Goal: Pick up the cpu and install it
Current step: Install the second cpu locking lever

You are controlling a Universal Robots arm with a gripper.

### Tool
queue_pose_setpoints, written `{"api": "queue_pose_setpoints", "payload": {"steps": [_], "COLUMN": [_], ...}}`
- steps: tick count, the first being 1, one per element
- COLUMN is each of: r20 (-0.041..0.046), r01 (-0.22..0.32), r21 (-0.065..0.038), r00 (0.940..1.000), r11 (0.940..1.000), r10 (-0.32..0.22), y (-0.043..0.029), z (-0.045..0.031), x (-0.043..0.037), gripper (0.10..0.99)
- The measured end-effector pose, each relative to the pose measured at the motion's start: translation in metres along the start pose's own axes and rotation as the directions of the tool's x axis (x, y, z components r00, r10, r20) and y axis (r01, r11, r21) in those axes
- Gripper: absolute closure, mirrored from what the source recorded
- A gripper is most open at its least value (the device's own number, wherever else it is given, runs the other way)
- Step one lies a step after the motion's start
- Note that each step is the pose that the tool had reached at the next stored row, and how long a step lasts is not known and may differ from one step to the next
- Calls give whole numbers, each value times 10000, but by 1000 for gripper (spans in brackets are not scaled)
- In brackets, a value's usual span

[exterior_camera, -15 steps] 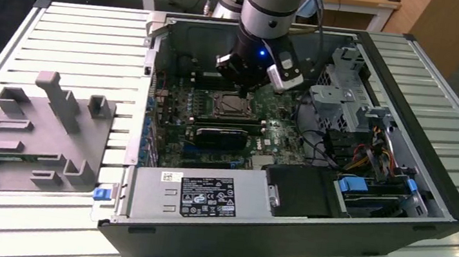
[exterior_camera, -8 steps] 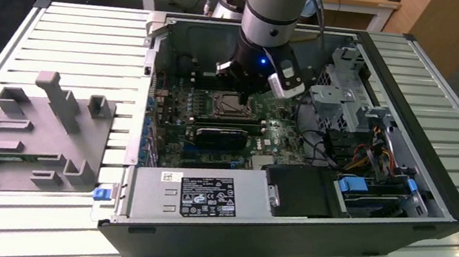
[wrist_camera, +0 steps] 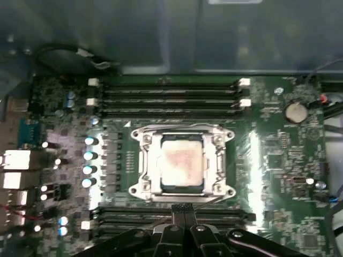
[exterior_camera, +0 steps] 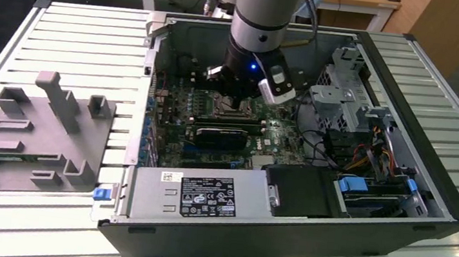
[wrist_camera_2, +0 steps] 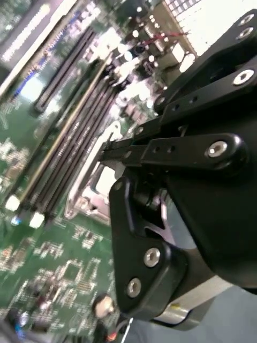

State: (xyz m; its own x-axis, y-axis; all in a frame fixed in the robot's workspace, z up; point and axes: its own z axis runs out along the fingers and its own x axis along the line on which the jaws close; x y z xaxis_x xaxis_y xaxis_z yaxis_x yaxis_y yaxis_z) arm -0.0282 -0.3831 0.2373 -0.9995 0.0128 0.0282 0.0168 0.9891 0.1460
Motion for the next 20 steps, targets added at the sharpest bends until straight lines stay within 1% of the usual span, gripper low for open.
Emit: {"api": "queue_pose_setpoints", "payload": {"steps": [3,7,9,12,20], "r20": [0,-3,-16,-31,-32], "r01": [1,0,-1,-4,-5], "r21": [1,-1,1,-1,-3], "r00": [10000,10000,10000,10000,10000], "r11": [10000,10000,10000,10000,10000], "r10": [-1,0,1,4,5], "y": [-11,-22,-26,-34,-55], "z": [10,34,55,109,248], "x": [70,105,109,110,111], "gripper": [980,980,980,980,980]}}
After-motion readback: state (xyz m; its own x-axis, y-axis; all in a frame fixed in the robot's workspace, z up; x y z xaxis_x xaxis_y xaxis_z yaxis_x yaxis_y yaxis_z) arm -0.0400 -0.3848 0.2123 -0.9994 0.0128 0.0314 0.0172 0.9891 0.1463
